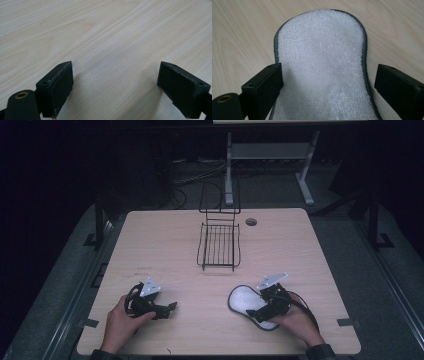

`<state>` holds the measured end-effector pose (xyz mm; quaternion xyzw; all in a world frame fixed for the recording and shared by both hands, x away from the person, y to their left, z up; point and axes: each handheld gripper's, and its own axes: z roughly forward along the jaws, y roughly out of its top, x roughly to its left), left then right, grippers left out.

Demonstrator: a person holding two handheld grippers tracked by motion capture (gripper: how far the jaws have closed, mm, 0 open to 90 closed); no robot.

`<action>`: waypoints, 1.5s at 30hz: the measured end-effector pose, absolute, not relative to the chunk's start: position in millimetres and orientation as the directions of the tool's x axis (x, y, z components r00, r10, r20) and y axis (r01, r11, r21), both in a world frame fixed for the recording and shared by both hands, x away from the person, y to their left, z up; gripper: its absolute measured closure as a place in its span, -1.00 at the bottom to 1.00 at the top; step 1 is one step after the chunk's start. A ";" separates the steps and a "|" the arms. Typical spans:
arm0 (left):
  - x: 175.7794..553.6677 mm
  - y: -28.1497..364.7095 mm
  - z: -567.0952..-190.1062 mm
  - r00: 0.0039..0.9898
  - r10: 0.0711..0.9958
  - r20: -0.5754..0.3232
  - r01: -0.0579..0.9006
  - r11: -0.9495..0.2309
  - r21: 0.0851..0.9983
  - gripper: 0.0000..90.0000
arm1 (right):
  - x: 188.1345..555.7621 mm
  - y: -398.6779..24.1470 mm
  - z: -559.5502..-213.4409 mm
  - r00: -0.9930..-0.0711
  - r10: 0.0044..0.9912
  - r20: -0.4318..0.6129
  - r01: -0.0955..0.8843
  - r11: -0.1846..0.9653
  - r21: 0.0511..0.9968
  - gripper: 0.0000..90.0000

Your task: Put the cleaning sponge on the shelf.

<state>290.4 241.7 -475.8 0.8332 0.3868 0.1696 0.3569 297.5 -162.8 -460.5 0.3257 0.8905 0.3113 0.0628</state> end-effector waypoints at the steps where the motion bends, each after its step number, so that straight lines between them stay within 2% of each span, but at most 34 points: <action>1: 290.4 241.8 -475.8 0.644 0.765 0.007 0.523 -0.446 0.726 -0.72 | 297.5 -162.3 -460.9 -0.779 0.620 0.093 0.543 0.593 0.594 -0.83; 13: 290.4 241.7 -475.8 0.643 0.766 0.007 0.523 -0.446 0.726 -0.72 | 299.5 -161.4 -464.7 -0.781 0.614 0.112 0.554 0.600 0.576 -0.81; 15: 290.4 241.8 -475.8 0.644 0.765 0.007 0.523 -0.446 0.726 -0.72 | 299.2 -161.6 -464.1 -0.789 0.604 0.113 0.546 0.605 0.580 -0.69; 33: 290.4 241.7 -475.8 0.643 0.765 0.007 0.523 -0.446 0.726 -0.72 | 298.9 -162.1 -456.8 -0.805 0.586 0.094 0.523 0.624 0.581 -0.49; 40: 290.4 241.7 -475.8 0.644 0.765 0.007 0.523 -0.446 0.726 -0.72 | 299.0 -168.6 -450.0 -0.797 0.594 0.114 0.529 0.593 0.607 -0.21; 45: 290.4 241.7 -475.8 0.644 0.765 0.007 0.523 -0.446 0.726 -0.72 | 299.0 -175.2 -442.6 -0.792 0.595 0.136 0.528 0.556 0.641 0.07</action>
